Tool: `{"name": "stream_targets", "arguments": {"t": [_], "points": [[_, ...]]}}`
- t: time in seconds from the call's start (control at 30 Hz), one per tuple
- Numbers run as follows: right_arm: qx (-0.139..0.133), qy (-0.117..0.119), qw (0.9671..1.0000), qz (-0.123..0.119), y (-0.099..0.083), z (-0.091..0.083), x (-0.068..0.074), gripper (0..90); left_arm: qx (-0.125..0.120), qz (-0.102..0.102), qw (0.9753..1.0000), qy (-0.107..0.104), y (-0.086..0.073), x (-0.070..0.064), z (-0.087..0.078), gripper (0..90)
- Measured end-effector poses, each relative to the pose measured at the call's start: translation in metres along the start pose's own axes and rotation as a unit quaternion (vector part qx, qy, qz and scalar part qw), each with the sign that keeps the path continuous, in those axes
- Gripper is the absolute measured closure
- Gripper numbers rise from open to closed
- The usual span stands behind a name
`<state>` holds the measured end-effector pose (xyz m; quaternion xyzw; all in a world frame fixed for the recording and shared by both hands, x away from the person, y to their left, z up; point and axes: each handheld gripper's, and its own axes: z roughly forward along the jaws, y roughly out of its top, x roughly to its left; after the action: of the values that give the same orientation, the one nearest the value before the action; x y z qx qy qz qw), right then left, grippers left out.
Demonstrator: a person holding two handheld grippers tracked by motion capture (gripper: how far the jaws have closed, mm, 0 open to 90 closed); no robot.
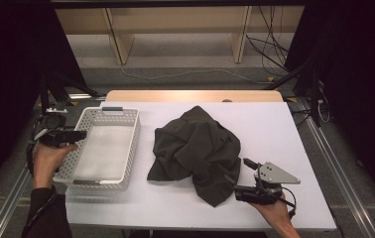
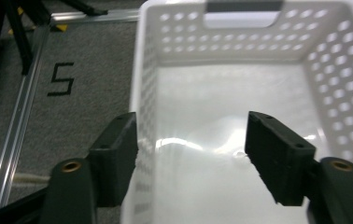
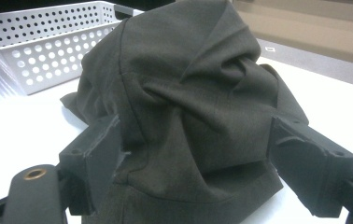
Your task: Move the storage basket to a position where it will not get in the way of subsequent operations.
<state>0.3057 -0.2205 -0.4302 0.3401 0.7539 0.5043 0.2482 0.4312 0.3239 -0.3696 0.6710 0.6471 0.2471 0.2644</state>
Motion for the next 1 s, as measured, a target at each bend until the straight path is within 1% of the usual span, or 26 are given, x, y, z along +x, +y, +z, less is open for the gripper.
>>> {"name": "stream_targets", "arguments": {"t": [0.07,0.2,0.23,0.37,0.43,0.53,0.6,0.73,0.8,0.93,1.0], "points": [[0.003,0.002,1.0000,0.000,0.000,0.000,0.000,19.6,-0.003,0.005,0.9999,-0.010,0.003,-0.011,-0.001,27.0],[0.006,0.004,1.0000,0.000,0.000,0.001,0.001,19.6,-0.006,0.023,0.9992,-0.033,0.008,-0.032,0.000,20.3],[0.006,0.004,1.0000,-0.001,0.000,0.001,0.001,19.6,-0.005,0.026,0.9989,-0.039,0.009,-0.037,0.000,19.3],[0.008,0.008,0.9999,0.000,0.000,0.001,0.003,19.4,-0.015,0.040,0.9976,-0.055,0.011,-0.059,-0.001,16.7],[0.010,0.010,0.9999,0.001,0.000,0.002,0.003,19.4,-0.017,0.052,0.9964,-0.064,0.012,-0.071,-0.002,16.0],[0.012,0.013,0.9998,-0.002,0.000,0.002,0.005,19.3,-0.027,0.066,0.9944,-0.078,0.014,-0.087,-0.006,15.5],[0.012,0.015,0.9998,0.000,0.000,0.003,0.006,19.2,-0.033,0.069,0.9928,-0.092,0.014,-0.095,-0.007,15.2],[0.015,0.020,0.9997,-0.002,0.000,0.003,0.007,19.2,-0.046,0.086,0.9903,-0.099,0.013,-0.111,-0.010,14.5],[0.016,0.021,0.9997,-0.001,0.000,0.004,0.008,19.1,-0.052,0.092,0.9883,-0.110,0.013,-0.118,-0.011,14.3],[0.019,0.023,0.9996,-0.001,-0.001,0.004,0.008,19.0,-0.064,0.095,0.9840,-0.137,0.011,-0.130,-0.013,13.5],[0.020,0.022,0.9996,-0.002,-0.001,0.005,0.009,19.0,-0.064,0.100,0.9826,-0.143,0.010,-0.136,-0.013,13.1]]}}
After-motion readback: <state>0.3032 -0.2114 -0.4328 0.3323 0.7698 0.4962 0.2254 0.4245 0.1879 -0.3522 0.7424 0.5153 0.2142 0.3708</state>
